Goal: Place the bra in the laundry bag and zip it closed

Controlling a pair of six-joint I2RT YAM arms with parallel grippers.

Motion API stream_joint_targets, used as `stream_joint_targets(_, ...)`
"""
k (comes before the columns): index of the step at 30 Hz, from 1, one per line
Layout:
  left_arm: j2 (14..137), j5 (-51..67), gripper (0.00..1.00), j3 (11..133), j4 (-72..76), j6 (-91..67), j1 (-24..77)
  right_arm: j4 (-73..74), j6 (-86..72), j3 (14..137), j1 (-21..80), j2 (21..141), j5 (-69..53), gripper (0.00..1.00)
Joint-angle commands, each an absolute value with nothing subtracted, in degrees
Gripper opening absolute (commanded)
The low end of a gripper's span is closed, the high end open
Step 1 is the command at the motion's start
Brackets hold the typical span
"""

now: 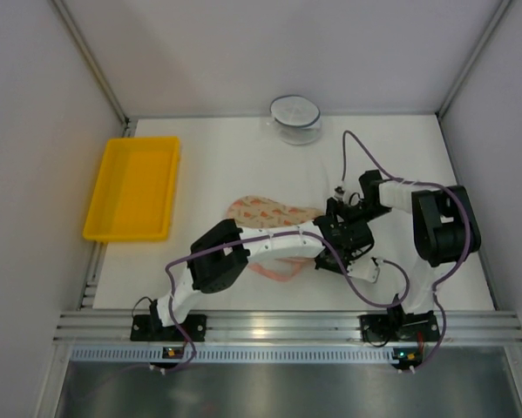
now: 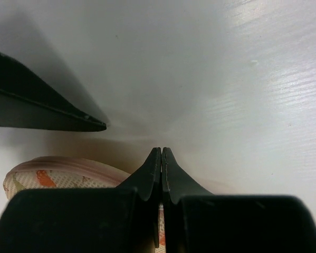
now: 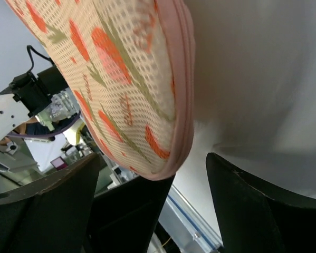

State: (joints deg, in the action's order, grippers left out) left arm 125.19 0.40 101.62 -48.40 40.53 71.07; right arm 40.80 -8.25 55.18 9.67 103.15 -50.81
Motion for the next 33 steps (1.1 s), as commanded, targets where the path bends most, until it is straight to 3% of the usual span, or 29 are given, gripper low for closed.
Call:
stream_joint_targets(1, 125.68, 2.11, 0.0, 104.33, -48.43, 38.94, 70.93, 36.29, -9.68, 58.88, 10.89, 104.58, -54.49, 0.79)
stream_joint_targets(2, 125.6, 2.37, 0.0, 104.33, -48.43, 38.59, 70.93, 36.65, -9.49, 60.45, 11.07, 105.89, -54.49, 0.76)
stream_joint_targets(4, 125.25, 2.55, 0.0, 104.06, -48.34, 38.23, 71.02, 37.0, -9.23, 61.26, 11.25, 106.78, -54.23, 0.53)
stream_joint_targets(5, 125.07, 2.46, 0.0, 103.71, -48.34, 38.23, 70.93, 37.35, -8.88, 62.04, 11.34, 107.4, -53.97, 0.34)
stream_joint_targets(8, 123.93, 2.55, 0.0, 101.78, -48.43, 38.41, 71.02, 38.32, -7.74, 63.01, 11.08, 107.75, -53.0, 0.09)
stream_joint_targets(10, 122.52, 2.72, 0.0, 99.51, -48.51, 38.58, 71.02, 41.46, -5.28, 64.5, 10.72, 108.71, -52.82, 0.0)
stream_joint_targets(20, 115.58, 5.01, 0.0, 88.08, -48.52, 38.76, 71.28, 52.9, 8.51, 78.56, 9.76, 117.41, -48.08, 0.0)
stream_joint_targets(26, 114.52, 6.68, 0.0, 86.13, -48.43, 37.88, 71.46, 52.47, 7.92, 84.11, 9.76, 118.21, -45.27, 0.02)
stream_joint_targets(28, 115.57, 6.24, 0.0, 88.23, -48.34, 37.27, 71.37, 51.94, 6.42, 85.07, 9.76, 117.69, -45.61, 0.15)
stream_joint_targets(29, 116.88, 5.98, 0.0, 89.29, -48.25, 37.0, 71.45, 51.77, 5.02, 84.99, 9.67, 117.42, -45.88, 0.3)
stream_joint_targets(33, 121.1, 3.87, 0.0, 95.78, -47.55, 34.9, 71.19, 51.5, 1.76, 81.84, 8.97, 113.91, -46.14, 0.62)
